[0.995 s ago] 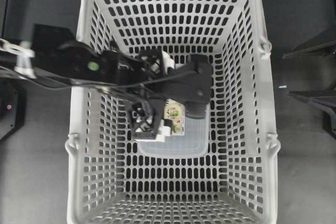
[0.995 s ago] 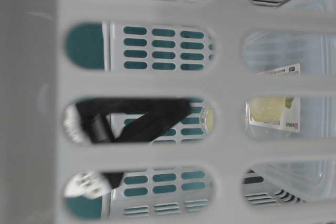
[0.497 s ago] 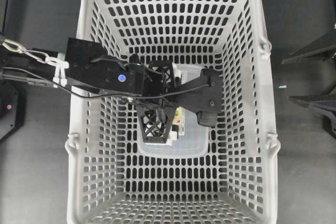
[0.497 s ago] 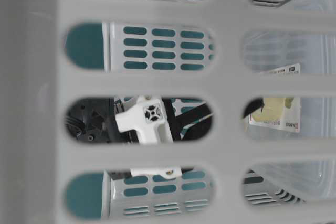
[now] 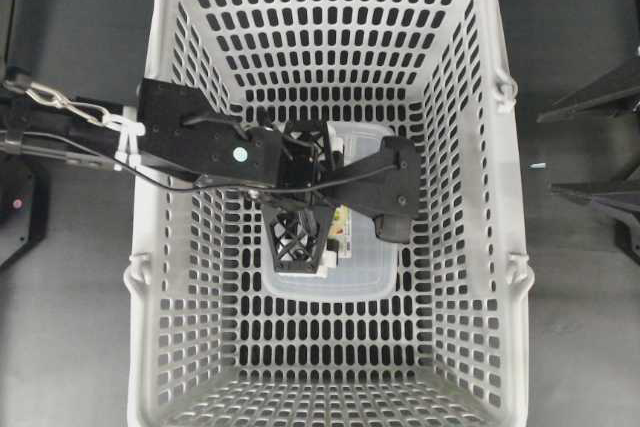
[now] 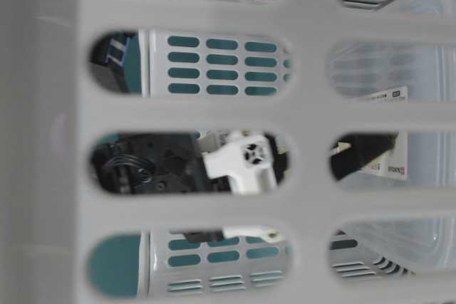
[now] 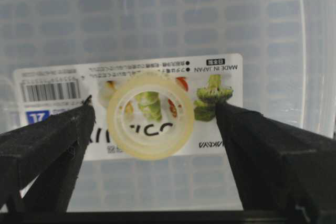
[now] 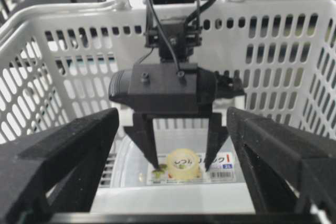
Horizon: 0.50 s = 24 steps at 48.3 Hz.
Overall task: Pick up the cellophane tape from the shopping basket with the left arm.
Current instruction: 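Lift the gripped tape roll upward out of the container with left gripper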
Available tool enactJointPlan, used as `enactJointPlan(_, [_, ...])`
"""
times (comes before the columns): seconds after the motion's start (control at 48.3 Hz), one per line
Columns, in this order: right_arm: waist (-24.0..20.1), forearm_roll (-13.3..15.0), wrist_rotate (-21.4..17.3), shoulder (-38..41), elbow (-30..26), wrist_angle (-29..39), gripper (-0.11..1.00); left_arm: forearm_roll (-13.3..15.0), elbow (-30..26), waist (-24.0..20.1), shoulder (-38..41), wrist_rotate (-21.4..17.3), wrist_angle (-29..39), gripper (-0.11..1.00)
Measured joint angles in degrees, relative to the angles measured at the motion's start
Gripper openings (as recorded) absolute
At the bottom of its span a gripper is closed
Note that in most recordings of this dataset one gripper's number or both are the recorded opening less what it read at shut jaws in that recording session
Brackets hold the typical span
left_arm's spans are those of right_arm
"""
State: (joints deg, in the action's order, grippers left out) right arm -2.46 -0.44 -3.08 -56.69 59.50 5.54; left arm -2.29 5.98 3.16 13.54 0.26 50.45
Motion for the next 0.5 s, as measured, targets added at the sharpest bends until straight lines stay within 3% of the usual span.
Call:
enactJointPlan(0.186, [0.0, 0.0, 0.0, 0.0, 0.0, -0.1, 0.8, -0.1, 0.1, 0.0, 0.2, 0.2, -1.1, 0.85])
enactJointPlan(0.352, [0.0, 0.0, 0.0, 0.0, 0.0, 0.0, 0.8, 0.0, -0.1, 0.4, 0.0, -0.4, -0.5, 0.49])
enactJointPlan(0.497, [0.0, 0.1, -0.1, 0.0, 0.1, -0.1, 0.8, 0.0, -1.3, 0.5, -2.2, -0.5, 1.3, 0.5])
